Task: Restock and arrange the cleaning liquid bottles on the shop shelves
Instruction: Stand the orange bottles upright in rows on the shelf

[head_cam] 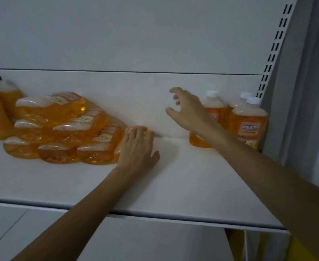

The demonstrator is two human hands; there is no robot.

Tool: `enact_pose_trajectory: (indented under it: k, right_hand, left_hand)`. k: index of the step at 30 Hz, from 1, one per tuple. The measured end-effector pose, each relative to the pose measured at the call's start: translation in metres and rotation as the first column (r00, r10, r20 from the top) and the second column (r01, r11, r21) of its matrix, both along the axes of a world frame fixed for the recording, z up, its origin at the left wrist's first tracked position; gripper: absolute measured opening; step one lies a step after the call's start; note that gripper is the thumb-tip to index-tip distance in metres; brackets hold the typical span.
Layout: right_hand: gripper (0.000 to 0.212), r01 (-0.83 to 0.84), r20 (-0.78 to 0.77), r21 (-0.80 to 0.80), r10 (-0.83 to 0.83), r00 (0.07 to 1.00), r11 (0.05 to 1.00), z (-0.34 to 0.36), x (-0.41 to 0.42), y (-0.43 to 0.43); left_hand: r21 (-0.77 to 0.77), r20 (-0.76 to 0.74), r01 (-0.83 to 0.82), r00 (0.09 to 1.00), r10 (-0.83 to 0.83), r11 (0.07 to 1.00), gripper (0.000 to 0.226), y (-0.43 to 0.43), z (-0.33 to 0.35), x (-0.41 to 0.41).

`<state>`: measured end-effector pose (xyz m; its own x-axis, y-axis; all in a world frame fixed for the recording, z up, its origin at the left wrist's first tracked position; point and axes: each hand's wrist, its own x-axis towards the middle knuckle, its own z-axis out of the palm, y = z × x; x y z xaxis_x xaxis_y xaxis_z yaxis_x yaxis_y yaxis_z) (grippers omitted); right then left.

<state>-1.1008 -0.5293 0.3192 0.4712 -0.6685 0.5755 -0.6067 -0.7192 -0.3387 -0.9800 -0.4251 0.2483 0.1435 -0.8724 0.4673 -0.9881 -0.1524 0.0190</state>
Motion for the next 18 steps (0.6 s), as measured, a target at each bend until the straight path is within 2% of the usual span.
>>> enact_pose_trajectory:
  k: [1,3,4,6,9,11,12,14,16,18]
  right_hand:
    - [0.054,-0.029,0.036,0.177,0.023,0.999,0.984,-0.006,0.014,-0.001]
    - [0.06,-0.036,0.019,0.498,0.03,0.999,0.867,-0.021,0.04,-0.004]
    - [0.062,-0.039,0.003,0.611,0.047,0.999,0.791,-0.03,0.052,-0.005]
    - [0.052,-0.087,0.024,0.746,0.104,0.994,0.66,-0.044,0.07,-0.007]
    - [0.028,-0.237,0.214,0.827,0.105,0.971,0.509,-0.047,0.083,-0.011]
    - [0.022,-0.305,0.286,0.845,0.111,0.952,0.439,-0.046,0.084,-0.016]
    - [0.027,-0.325,0.304,0.845,0.12,0.945,0.424,-0.046,0.083,-0.017]
    - [0.049,-0.351,0.335,0.829,0.116,0.935,0.436,-0.048,0.082,-0.019]
    - [0.071,-0.358,0.361,0.803,0.09,0.928,0.476,-0.049,0.077,-0.02]
    - [0.079,-0.377,0.389,0.765,0.093,0.917,0.523,-0.045,0.07,-0.017]
  left_hand:
    - [0.018,-0.009,-0.062,0.998,0.062,0.998,0.066,0.003,0.0,0.006]
    - [0.04,-0.041,-0.119,0.992,0.12,0.992,0.081,0.009,-0.001,0.014]
    - [0.039,-0.084,-0.113,0.99,0.116,0.993,0.085,0.012,-0.001,0.018]
    - [0.029,-0.218,-0.058,0.974,0.063,0.998,0.084,0.016,0.0,0.027]
    - [-0.007,-0.261,-0.01,0.965,0.008,1.0,0.082,0.017,-0.002,0.033]
    - [-0.045,-0.266,-0.005,0.964,-0.007,0.999,0.083,0.015,-0.006,0.032]
    - [-0.054,-0.281,-0.002,0.96,-0.014,0.999,0.084,0.014,-0.007,0.031]
    - [-0.054,-0.333,0.018,0.942,-0.035,0.998,0.092,0.014,-0.008,0.032]
    - [-0.036,-0.38,0.047,0.923,-0.057,0.998,0.102,0.015,-0.008,0.034]
    - [-0.024,-0.386,0.069,0.92,-0.073,0.997,0.105,0.018,-0.008,0.034]
